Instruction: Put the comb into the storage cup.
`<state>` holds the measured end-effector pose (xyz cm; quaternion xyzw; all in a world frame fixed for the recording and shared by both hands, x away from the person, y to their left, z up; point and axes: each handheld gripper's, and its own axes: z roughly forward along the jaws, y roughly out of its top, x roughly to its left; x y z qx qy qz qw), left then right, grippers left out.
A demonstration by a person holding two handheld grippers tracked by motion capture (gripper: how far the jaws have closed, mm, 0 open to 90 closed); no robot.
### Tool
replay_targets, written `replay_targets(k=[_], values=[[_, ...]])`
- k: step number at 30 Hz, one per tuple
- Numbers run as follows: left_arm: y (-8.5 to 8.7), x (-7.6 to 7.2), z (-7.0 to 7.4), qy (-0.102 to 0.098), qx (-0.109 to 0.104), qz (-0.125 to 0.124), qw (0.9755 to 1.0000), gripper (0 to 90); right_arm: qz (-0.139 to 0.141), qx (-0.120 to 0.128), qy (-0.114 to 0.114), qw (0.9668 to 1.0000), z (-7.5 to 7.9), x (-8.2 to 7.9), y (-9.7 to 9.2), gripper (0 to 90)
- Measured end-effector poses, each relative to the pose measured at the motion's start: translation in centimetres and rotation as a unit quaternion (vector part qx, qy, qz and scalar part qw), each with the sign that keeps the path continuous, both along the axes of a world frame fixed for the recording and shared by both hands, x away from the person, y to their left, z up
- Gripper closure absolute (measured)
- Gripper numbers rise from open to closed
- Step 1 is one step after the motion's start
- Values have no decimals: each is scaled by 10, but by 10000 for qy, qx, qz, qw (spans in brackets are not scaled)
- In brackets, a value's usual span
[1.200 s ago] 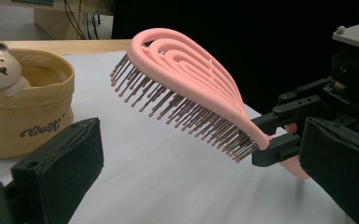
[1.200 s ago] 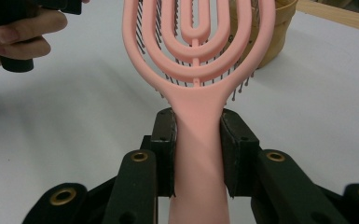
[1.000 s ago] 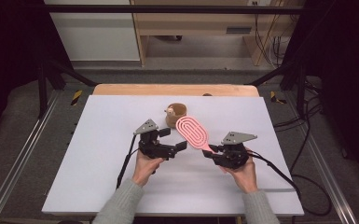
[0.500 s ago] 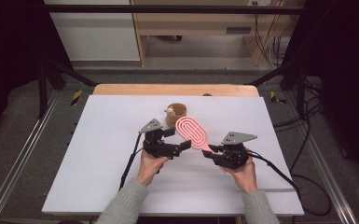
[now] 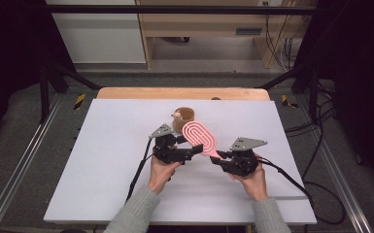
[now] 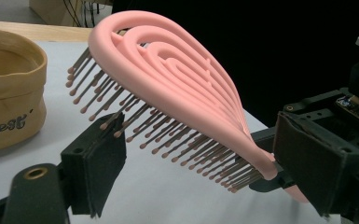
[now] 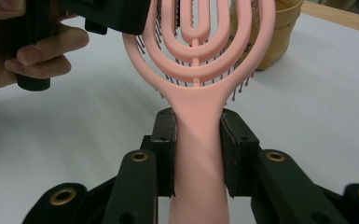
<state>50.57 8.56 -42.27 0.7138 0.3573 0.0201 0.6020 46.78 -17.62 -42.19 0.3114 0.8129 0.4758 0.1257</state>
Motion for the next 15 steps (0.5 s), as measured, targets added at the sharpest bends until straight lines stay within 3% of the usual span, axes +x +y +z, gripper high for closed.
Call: replay_targets(k=[9, 15], values=[[-2, 0, 0, 61, -95, 26, 9999, 288, 21, 15, -33, 10000, 0, -1, 1, 702], [-2, 0, 0, 216, -200, 44, 9996, 337, 20, 13, -48, 10000, 0, -1, 2, 702]])
